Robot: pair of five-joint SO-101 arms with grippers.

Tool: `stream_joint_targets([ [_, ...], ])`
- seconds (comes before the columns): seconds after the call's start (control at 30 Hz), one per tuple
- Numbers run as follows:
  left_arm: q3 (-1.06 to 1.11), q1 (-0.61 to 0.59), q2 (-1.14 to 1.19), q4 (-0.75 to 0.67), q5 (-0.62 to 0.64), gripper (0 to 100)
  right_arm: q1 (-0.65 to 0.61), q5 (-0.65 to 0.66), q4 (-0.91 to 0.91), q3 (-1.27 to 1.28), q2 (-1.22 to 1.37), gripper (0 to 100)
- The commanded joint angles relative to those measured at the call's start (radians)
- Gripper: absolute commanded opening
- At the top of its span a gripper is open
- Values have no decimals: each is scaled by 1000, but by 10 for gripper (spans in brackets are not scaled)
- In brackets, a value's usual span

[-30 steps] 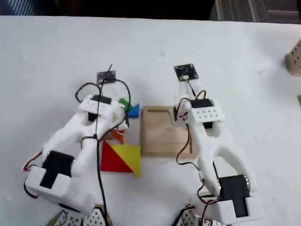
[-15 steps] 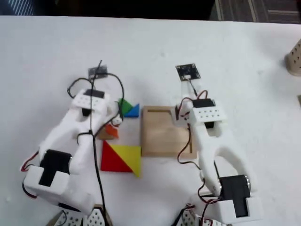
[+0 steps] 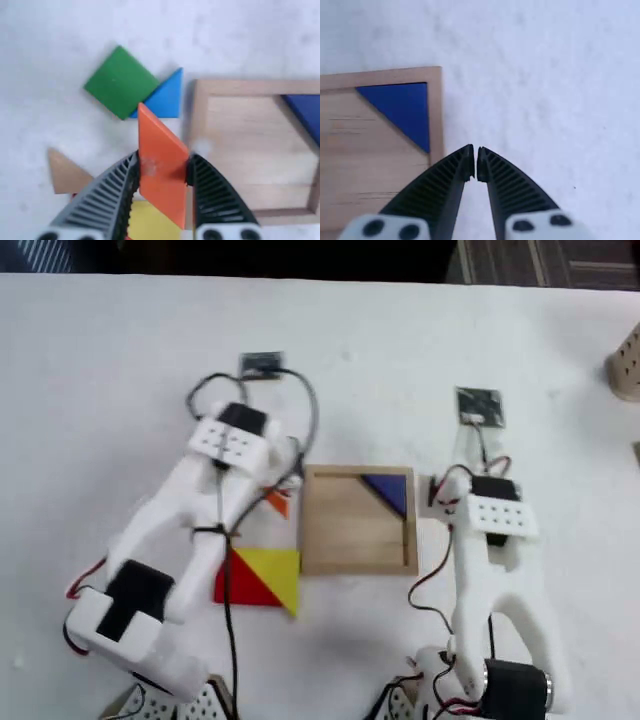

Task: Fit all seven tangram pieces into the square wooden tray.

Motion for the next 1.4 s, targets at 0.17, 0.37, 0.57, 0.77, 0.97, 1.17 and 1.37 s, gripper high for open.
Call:
stream_joint_targets([
  [0.17,-37,320,1,-140,-9,22,88,51,-21,34,-39,23],
  [0.37,110,318,1,-339,-6,24,94,51,-21,34,-39,24],
  [0.57,161,294,1,-400,-11,24,91,51,-21,34,-39,24],
  [0.77,157,246,-5,-358,-6,204,91,51,-21,34,-39,24],
  [0.97,164,245,-68,-276,-11,299,91,51,-21,34,-39,24],
  [1.17,167,145,-232,-149,-12,290,91,51,-21,34,-39,24],
  [1.37,245,18,-272,-218,-6,290,90,51,-24,43,-39,24],
])
